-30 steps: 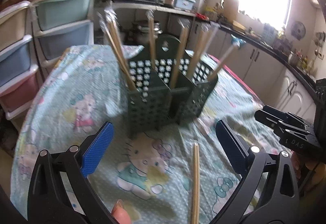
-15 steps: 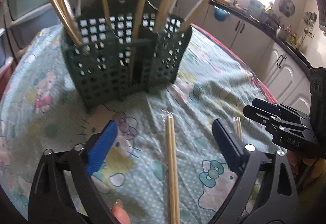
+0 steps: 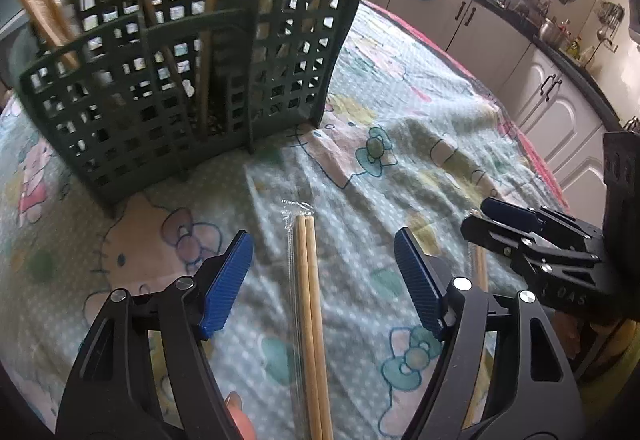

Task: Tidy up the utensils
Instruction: 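Move both open grippers down toward the last wrapped chopsticks beside the caddy, then close the left gripper on a wrapped chopstick while the right gripper grasps another, then lift the left gripper's chopstick above the caddy while the right gripper raises its chopstick over it, then lower the left gripper's chopstick into the caddy while the right gripper lowers its chopstick in, then open both grippers and withdraw them from the green caddy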

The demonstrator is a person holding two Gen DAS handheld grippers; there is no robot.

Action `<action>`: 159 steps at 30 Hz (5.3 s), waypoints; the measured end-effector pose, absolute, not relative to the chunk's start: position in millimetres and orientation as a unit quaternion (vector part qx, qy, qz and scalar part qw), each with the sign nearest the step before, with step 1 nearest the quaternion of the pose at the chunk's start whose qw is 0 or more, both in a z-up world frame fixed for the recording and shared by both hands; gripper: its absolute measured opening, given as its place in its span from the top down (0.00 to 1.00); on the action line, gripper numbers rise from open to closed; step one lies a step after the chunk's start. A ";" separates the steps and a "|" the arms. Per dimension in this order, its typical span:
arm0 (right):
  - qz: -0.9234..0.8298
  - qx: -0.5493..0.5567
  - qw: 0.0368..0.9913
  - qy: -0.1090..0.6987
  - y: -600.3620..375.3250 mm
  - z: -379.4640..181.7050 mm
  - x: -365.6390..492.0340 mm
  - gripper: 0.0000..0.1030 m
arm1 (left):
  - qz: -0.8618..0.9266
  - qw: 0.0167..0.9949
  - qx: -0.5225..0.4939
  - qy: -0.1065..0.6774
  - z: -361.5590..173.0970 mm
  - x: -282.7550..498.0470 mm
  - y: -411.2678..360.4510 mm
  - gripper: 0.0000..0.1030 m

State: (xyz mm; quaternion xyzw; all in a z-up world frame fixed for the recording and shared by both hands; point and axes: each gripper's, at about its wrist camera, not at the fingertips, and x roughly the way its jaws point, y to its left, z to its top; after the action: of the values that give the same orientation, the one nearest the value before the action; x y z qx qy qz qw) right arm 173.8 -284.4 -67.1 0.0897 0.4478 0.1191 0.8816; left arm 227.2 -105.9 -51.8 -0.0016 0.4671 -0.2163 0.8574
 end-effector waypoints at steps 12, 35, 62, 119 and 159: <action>0.096 0.080 0.885 0.449 -295.3 -73.0 174.7 0.85 | -0.173 0.864 0.052 0.470 -64.9 248.7 -127.0 0.65; 0.132 0.106 0.926 0.337 -313.4 15.3 149.4 0.95 | -0.200 0.902 -0.031 0.381 23.3 228.9 -77.7 0.93; 0.235 0.028 0.956 0.172 -226.7 156.5 153.7 0.98 | -0.179 0.953 -0.069 0.234 147.6 208.5 -20.4 0.97; 0.264 0.014 0.948 0.177 -146.6 151.3 279.3 0.98 | -0.116 0.969 -0.073 0.204 127.4 280.4 0.7 0.97; 0.219 0.023 0.942 0.253 -206.3 92.8 201.2 0.55 | -0.122 0.953 -0.100 0.258 90.7 198.5 4.4 0.10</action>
State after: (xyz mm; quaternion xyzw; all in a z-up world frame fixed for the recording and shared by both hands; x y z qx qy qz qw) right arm 201.2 -206.3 92.8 0.0233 0.2529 0.2189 0.9421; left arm 198.5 4.4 90.7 -0.0999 0.2584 -0.1217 0.9531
